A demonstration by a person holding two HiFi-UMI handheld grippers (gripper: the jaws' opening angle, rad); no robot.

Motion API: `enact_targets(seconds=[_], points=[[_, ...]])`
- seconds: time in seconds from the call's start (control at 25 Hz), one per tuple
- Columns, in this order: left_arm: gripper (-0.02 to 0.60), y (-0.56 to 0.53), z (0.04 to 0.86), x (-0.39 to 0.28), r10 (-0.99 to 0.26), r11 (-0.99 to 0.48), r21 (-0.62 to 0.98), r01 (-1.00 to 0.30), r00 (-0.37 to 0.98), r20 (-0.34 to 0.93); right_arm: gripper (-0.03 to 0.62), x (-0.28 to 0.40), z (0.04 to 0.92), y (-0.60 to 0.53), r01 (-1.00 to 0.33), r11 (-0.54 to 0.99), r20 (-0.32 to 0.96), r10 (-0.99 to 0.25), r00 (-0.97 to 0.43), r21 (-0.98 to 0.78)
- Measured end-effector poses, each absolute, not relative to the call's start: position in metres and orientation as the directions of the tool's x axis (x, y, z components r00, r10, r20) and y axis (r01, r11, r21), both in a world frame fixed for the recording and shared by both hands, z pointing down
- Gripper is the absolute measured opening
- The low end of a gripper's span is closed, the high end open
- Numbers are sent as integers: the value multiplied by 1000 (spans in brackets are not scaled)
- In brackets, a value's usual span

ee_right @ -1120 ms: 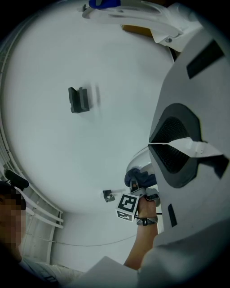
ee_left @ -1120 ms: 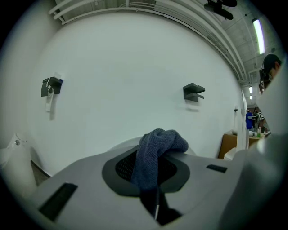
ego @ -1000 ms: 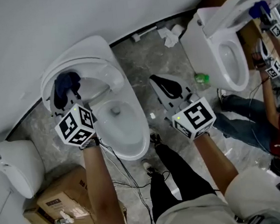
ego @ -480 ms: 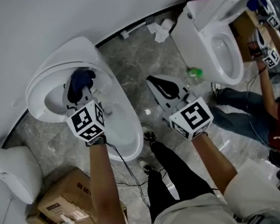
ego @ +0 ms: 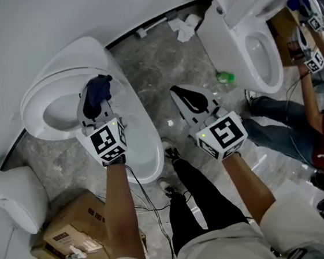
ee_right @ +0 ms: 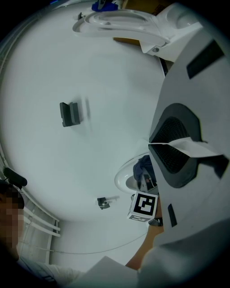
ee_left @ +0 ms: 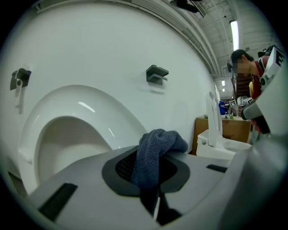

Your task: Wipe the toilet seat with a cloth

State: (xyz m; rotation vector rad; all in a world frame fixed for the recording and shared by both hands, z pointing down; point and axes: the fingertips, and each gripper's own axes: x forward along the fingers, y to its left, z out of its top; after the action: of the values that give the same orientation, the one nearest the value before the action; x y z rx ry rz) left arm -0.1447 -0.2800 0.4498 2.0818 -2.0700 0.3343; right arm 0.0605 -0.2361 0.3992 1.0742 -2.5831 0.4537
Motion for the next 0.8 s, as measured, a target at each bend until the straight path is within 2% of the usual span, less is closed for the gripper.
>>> enact_targets(seconds=[0.28,0.8], points=[[43,-275,506,-135,-909,22,47,-999,0,416,29,69,405,-235,-724,669,402,-624,-670,-168],[43,-274,573,-115,-859,35,71,-997,6,512,29,99,428,-229,-760,624,436,-642,-631,-181]])
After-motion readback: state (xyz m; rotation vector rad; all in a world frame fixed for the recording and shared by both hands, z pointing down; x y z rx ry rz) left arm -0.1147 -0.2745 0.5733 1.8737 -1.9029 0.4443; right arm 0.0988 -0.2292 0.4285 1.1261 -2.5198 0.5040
